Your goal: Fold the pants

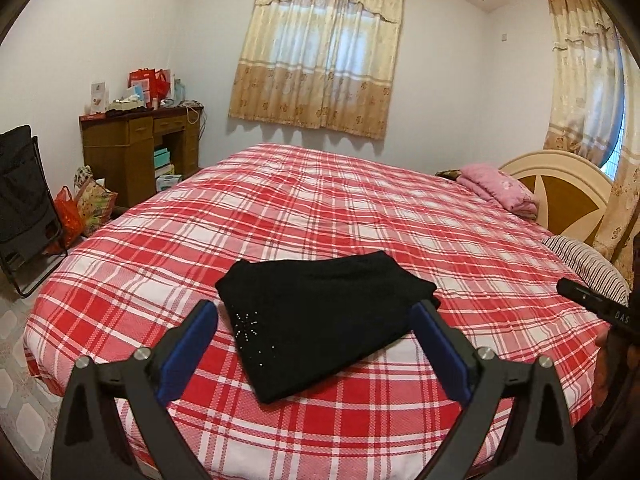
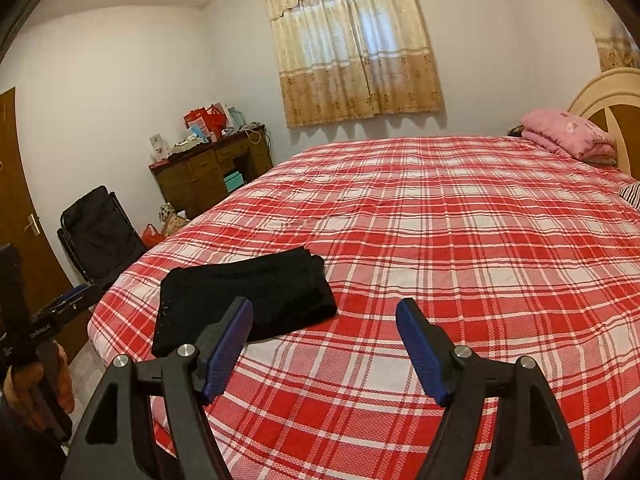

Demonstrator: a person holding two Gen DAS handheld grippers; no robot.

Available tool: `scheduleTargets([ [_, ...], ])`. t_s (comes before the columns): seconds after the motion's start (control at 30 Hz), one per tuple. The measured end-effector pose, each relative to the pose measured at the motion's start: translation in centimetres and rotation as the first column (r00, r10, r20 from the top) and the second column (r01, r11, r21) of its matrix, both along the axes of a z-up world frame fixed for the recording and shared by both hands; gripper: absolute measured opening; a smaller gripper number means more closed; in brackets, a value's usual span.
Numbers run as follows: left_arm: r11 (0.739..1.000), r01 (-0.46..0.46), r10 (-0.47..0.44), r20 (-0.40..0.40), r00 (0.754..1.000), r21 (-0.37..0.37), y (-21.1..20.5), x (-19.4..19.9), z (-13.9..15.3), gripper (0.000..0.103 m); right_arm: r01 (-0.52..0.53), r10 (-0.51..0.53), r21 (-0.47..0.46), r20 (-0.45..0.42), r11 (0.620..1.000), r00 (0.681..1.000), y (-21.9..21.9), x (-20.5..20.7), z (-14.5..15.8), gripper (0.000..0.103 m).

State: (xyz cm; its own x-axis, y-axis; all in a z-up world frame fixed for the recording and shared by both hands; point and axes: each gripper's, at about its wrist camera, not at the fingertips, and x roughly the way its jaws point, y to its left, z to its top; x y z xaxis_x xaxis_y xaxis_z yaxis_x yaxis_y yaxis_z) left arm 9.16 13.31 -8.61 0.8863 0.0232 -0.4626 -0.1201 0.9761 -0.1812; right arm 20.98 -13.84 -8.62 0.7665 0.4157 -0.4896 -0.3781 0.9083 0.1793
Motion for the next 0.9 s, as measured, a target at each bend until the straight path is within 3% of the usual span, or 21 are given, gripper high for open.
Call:
scheduleTargets([
  [0.9, 0.998, -0.008, 0.007, 0.018, 1.0, 0.061, -1.2, -0.6, 0.6, 0.103, -0.015, 0.014, 0.002, 0.016, 1.0, 1.0, 0.4, -0.9, 0.5, 0.076],
])
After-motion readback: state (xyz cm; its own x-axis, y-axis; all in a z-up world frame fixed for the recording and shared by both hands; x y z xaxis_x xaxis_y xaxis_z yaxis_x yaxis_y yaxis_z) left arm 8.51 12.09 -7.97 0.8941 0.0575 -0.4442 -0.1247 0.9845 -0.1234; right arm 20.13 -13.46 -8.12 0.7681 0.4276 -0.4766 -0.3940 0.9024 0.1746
